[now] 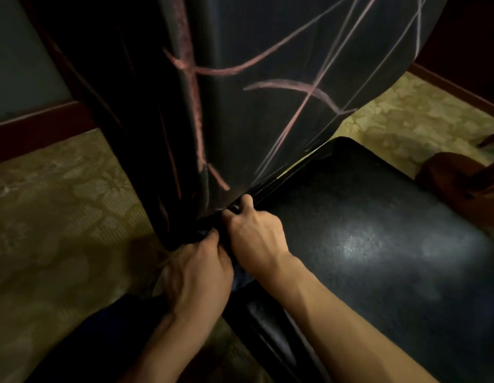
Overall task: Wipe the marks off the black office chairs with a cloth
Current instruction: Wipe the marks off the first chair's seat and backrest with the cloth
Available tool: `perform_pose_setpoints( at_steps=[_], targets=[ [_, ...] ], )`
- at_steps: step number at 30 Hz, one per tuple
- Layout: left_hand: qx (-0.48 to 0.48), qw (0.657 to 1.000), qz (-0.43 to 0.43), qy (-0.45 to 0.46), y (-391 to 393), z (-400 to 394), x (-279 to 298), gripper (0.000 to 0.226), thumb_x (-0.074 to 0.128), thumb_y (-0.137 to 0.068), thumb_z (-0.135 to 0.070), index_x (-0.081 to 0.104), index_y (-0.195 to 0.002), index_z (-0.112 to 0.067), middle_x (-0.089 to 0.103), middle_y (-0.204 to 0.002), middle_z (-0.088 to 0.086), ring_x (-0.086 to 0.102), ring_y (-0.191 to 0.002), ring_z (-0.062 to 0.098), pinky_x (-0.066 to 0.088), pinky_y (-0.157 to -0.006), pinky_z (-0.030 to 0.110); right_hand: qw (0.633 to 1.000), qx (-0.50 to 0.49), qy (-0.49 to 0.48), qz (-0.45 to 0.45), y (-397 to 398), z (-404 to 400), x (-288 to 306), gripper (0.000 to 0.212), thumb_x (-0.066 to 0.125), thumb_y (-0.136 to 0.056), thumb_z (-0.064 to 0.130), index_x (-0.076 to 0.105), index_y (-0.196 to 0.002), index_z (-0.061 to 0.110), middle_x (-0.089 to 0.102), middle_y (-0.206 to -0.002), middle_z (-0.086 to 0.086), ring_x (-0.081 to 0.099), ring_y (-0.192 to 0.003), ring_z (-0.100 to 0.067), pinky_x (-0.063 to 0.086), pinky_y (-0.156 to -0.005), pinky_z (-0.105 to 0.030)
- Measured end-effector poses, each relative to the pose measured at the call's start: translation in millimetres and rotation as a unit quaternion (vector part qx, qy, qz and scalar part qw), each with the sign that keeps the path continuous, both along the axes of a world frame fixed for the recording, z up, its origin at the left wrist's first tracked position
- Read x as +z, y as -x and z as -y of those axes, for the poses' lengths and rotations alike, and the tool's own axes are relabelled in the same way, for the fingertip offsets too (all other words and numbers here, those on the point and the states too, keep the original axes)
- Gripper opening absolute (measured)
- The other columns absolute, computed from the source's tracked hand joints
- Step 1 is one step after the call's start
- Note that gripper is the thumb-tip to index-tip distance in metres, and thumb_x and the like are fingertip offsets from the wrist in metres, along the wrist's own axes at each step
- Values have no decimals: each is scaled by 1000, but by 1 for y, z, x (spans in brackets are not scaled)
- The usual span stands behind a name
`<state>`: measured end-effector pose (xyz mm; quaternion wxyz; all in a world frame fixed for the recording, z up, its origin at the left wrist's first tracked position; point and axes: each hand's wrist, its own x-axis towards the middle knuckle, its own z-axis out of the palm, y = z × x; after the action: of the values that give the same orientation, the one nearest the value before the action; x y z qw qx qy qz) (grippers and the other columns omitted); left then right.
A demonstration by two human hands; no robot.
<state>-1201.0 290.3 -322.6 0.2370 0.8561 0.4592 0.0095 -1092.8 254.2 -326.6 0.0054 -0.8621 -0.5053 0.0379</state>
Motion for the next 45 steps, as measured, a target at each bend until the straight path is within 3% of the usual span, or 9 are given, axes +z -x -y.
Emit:
perform_pose_setpoints(
  at_steps=[3, 9, 14, 20, 27, 33, 37, 41, 45],
  targets=[
    [-54, 993, -87, -62, -40, 2, 21, 30, 38, -101, -29, 54, -126, -27, 66, -113, 3, 64, -106, 22, 43, -74, 32, 1000, -7, 6, 9, -34, 0, 1, 26, 42, -102, 34, 55, -123, 24, 44, -124, -9, 62, -72, -28, 32, -51, -30],
    [-93, 987, -121, -45, -127, -5, 24, 27, 50, -99, -33, 59, -123, -23, 61, -123, 5, 59, -116, 25, 38, -78, 34, 998, -17, 27, 63, -112, -2, 3, 26, 39, -103, 29, 57, -122, 26, 49, -123, -7, 65, -90, -29, 36, -60, -32],
    [-127, 986, -76, -72, -195, -3, 14, 29, 57, -96, -30, 63, -121, -18, 63, -125, 4, 58, -118, 26, 33, -76, 31, 995, -55, 21, 87, -178, 7, 0, 28, 41, -101, 28, 58, -124, 28, 54, -123, -7, 66, -99, -32, 44, -68, -35],
    [-219, 972, -17, -88, -266, 9, 9, 27, 58, -97, -22, 62, -123, -20, 63, -123, 3, 60, -115, 23, 38, -72, 33, 971, -228, 16, 64, -234, 34, -6, 25, 44, -100, 23, 59, -120, 22, 57, -125, -12, 60, -109, -38, 41, -73, -38],
    [-225, 966, -1, -129, -235, -17, 1, 24, 56, -96, -21, 61, -120, -22, 63, -121, 6, 61, -112, 26, 39, -72, 34, 966, -251, -12, 65, -193, 15, -1, 25, 44, -99, 19, 61, -114, 10, 59, -120, -13, 62, -106, -37, 40, -71, -36],
    [-172, 975, 9, -142, -165, -86, -9, 24, 53, -91, -32, 66, -110, -26, 70, -102, 7, 67, -101, 32, 51, -80, 33, 983, -175, -50, 22, -133, -53, 4, 30, 40, -100, 19, 62, -120, 12, 60, -122, -12, 64, -106, -37, 50, -78, -37],
    [-127, 982, 14, -141, -143, -98, -8, 23, 46, -95, -32, 65, -102, -24, 69, -95, 14, 66, -90, 38, 55, -76, 42, 993, -107, -48, 1, -116, -72, 4, 31, 41, -101, 18, 60, -124, 12, 55, -123, -13, 63, -105, -37, 42, -71, -35],
    [-179, 968, 2, -178, -172, -68, -3, 25, 44, -97, -29, 66, -110, -24, 69, -100, 12, 66, -95, 36, 52, -76, 38, 992, -112, -52, 9, -143, -34, 2, 28, 41, -100, 15, 58, -122, 11, 52, -125, -11, 63, -101, -36, 38, -66, -36],
    [-233, 953, -75, -179, -243, -15, 5, 28, 46, -98, -32, 65, -118, -29, 66, -115, 4, 63, -108, 28, 41, -74, 33, 983, -168, -65, 29, -195, 27, -2, 25, 41, -99, 15, 61, -115, 14, 55, -121, -7, 65, -99, -34, 38, -63, -35]
  ],
)
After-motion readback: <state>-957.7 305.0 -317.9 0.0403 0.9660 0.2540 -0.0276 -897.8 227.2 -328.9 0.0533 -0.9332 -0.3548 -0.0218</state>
